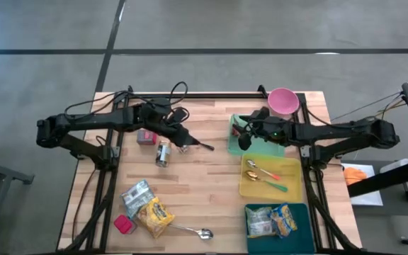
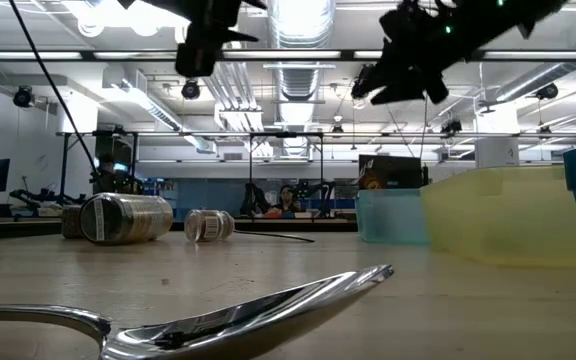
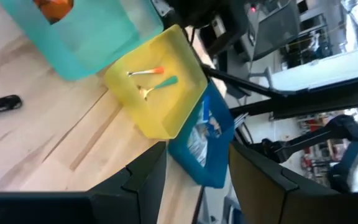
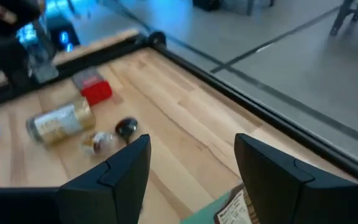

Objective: Pick & Place Food Item
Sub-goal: Put the light blue noodle pack into the blue bin

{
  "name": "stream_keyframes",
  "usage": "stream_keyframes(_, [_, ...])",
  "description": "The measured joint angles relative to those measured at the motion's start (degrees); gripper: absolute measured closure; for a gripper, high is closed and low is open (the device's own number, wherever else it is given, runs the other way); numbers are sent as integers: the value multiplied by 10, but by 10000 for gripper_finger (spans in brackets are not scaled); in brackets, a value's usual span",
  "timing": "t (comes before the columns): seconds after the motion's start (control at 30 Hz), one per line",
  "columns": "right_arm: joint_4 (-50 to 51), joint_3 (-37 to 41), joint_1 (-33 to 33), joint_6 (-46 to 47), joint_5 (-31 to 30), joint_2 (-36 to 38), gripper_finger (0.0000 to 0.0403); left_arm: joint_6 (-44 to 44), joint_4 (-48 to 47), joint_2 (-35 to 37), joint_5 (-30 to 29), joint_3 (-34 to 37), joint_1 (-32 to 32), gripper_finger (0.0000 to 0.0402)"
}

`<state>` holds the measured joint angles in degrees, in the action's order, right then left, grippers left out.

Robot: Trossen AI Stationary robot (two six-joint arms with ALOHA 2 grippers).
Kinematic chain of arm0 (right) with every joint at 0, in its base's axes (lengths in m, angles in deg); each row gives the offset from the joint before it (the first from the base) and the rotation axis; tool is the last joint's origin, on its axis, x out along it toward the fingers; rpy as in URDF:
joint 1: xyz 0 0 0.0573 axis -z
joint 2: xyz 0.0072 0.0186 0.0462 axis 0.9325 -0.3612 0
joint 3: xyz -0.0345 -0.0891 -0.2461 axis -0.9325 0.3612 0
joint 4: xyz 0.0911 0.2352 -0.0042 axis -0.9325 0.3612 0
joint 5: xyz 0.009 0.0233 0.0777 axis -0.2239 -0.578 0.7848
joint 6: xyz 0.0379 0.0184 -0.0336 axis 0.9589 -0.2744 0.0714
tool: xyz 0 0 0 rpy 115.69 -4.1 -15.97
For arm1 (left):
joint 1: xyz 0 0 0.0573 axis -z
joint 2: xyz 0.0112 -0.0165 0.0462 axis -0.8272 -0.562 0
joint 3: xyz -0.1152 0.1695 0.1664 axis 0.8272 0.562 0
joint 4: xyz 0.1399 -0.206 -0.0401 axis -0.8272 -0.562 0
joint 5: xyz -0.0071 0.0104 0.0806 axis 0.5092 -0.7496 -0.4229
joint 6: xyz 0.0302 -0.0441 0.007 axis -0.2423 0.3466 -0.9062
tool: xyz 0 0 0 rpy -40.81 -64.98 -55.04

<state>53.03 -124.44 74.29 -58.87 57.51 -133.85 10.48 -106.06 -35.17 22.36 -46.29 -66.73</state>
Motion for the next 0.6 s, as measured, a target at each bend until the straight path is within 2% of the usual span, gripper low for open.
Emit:
stream_keyframes(0.1, [68,-56,1,-25,36,-13,175,-13,-11,17,-10,0,0,223])
stream_keyframes(0.23, [102,-108,0,-61,104,-40,175,-44,-43,41,-56,-1,0,223])
stream_keyframes(0.47, [145,-175,1,-70,152,-77,175,-55,-176,68,-123,-1,6,223])
stream_keyframes(0.6, [153,-202,0,-82,213,-93,175,-64,-240,75,-152,0,20,223])
